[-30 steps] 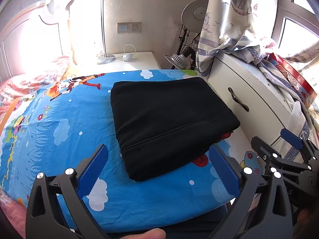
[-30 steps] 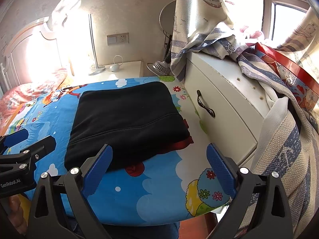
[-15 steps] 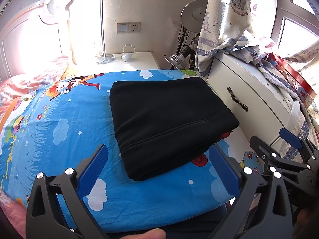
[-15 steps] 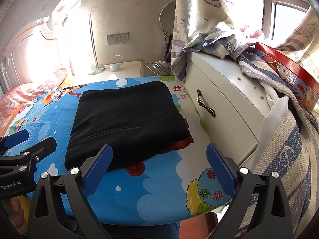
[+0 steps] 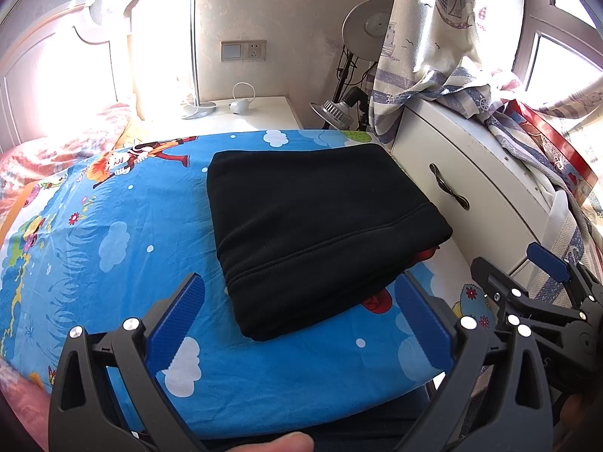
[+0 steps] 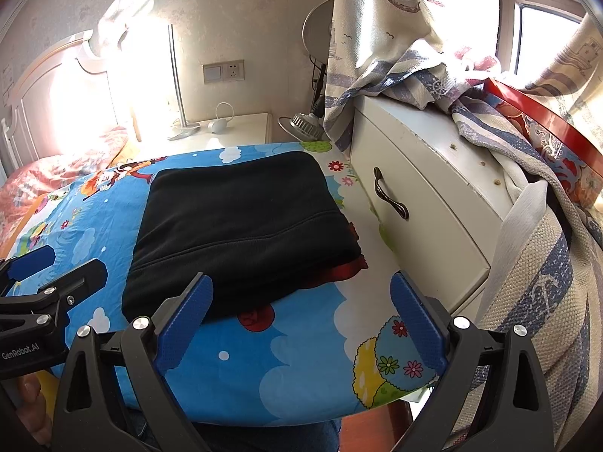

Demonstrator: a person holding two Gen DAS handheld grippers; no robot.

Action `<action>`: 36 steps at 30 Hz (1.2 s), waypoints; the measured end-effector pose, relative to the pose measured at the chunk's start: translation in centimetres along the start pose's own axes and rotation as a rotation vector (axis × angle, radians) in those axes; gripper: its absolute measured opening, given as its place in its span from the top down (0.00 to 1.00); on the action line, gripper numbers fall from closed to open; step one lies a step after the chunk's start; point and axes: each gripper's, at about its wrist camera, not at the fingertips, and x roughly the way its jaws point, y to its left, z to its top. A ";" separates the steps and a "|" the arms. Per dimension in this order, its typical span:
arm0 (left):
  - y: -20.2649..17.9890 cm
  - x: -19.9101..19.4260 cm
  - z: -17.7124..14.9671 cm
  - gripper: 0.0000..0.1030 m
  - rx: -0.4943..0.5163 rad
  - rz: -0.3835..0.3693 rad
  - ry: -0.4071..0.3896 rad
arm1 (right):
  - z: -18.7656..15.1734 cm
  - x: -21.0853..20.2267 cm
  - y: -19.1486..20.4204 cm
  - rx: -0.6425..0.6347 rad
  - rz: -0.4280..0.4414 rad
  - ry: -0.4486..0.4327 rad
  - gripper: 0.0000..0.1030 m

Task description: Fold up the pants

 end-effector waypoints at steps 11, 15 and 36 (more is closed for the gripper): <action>0.1 0.0 -0.1 0.02 -0.001 0.000 0.000 | 0.0 0.0 0.0 -0.001 0.000 0.002 0.11; 0.0 0.1 0.0 0.02 -0.002 -0.001 0.002 | 0.0 0.0 -0.1 -0.001 0.000 0.002 0.11; 0.0 1.1 0.5 0.02 -0.009 -0.106 -0.013 | -0.5 0.8 -0.4 0.004 -0.006 0.016 0.11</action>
